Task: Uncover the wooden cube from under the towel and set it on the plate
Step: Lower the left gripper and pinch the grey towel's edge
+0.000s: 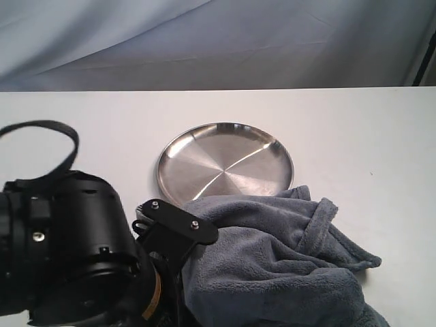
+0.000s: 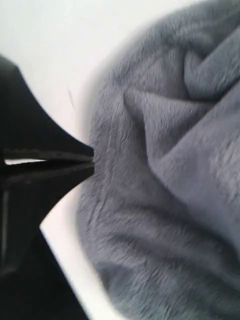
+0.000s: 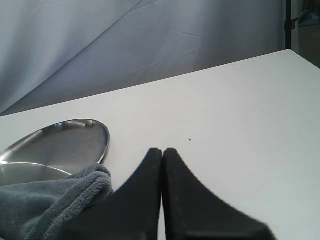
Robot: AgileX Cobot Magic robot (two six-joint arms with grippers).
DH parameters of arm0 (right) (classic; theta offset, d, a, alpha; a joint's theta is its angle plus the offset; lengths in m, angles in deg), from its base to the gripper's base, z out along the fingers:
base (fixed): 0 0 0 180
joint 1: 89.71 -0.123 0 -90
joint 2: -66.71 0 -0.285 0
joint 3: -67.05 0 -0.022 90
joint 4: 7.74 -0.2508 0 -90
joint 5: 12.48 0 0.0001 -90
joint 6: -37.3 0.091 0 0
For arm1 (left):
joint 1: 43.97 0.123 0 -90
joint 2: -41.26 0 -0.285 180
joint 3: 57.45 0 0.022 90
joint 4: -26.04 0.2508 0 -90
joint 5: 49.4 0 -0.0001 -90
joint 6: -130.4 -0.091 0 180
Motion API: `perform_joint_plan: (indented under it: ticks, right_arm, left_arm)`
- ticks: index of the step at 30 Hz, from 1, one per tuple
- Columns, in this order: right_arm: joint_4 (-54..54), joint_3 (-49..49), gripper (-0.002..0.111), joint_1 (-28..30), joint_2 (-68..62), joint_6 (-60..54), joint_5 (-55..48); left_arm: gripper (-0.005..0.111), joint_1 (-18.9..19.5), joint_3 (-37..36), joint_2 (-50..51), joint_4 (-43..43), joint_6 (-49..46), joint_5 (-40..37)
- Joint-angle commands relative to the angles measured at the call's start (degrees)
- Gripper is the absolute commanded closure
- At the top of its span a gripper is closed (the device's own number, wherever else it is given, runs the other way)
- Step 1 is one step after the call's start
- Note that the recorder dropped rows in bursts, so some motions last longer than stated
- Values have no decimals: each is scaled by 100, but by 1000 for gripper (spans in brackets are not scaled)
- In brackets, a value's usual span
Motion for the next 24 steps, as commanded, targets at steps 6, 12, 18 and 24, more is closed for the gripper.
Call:
perform_joint_plan:
  ticks: [6,12,18,24]
  right_arm:
    - [-28,-15,105,0,37,23,-68]
    - [-28,-15,105,0,37,23,-68]
    - [-28,-15,105,0,37,23,-68]
    - [-28,-15,105,0,37,23,-68]
  left_arm:
    - [105,-30,-22,601,922,1544,86]
    - [84,342,-22,896,914,1530,38]
    - [41,944,-22,922,873,1220,-241]
    - [40,1375,-22,940,542,682,-232]
